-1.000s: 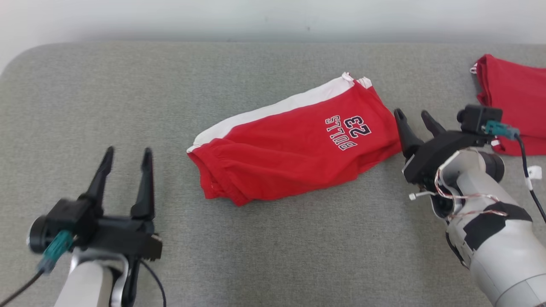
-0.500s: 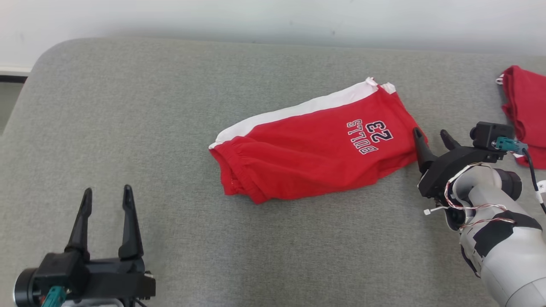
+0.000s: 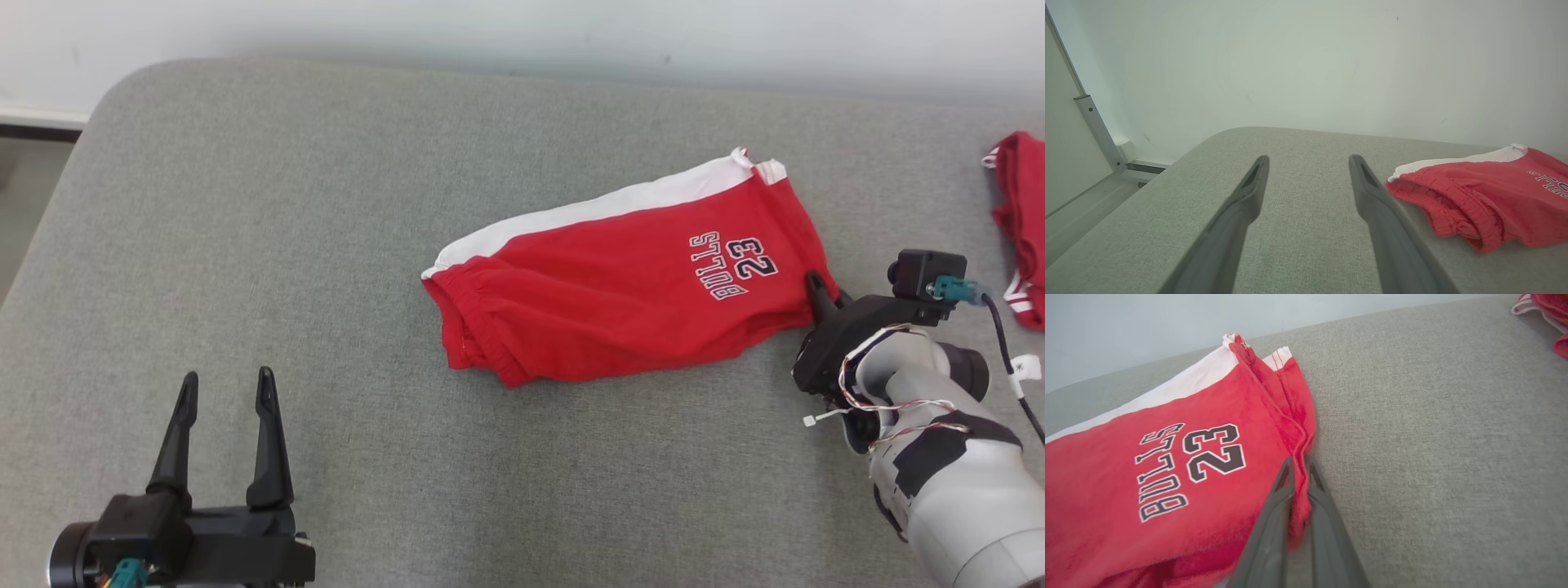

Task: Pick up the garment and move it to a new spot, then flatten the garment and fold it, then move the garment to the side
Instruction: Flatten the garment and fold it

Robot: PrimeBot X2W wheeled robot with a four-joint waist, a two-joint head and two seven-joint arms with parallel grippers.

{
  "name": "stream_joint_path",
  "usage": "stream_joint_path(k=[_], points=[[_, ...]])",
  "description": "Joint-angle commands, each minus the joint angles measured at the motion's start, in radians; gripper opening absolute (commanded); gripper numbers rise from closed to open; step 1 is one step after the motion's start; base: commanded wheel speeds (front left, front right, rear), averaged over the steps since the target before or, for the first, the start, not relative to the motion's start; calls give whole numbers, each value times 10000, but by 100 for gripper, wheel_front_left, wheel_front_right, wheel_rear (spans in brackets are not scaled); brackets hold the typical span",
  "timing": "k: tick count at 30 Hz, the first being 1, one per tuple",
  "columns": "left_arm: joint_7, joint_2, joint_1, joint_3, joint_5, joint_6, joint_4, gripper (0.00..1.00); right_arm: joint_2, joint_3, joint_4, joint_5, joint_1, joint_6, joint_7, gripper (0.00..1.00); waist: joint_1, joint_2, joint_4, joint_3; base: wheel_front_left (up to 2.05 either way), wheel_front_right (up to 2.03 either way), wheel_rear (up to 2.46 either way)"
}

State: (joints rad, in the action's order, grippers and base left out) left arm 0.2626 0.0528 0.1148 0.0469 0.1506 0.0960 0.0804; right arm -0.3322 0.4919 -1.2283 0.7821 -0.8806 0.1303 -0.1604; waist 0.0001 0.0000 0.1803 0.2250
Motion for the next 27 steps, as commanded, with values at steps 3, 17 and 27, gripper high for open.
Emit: stream_joint_path(k=[3,17,27], points=[[27,-26,-273,43,-127,10,75,100,48,50,391,336,430,-1,-181,0,-1,0,-243,-368,0,0,0],[27,-29,-1080,136,-201,31,58,100,-983,386,3985,2290,3718,-1,-321,0,-1,0,-1137,-1316,0,0,0],[27,-29,-1353,175,-203,-32,-26,100,-1609,-104,5790,2493,5934,-1,-283,74,-1,0,-1405,-1435,0,0,0]])
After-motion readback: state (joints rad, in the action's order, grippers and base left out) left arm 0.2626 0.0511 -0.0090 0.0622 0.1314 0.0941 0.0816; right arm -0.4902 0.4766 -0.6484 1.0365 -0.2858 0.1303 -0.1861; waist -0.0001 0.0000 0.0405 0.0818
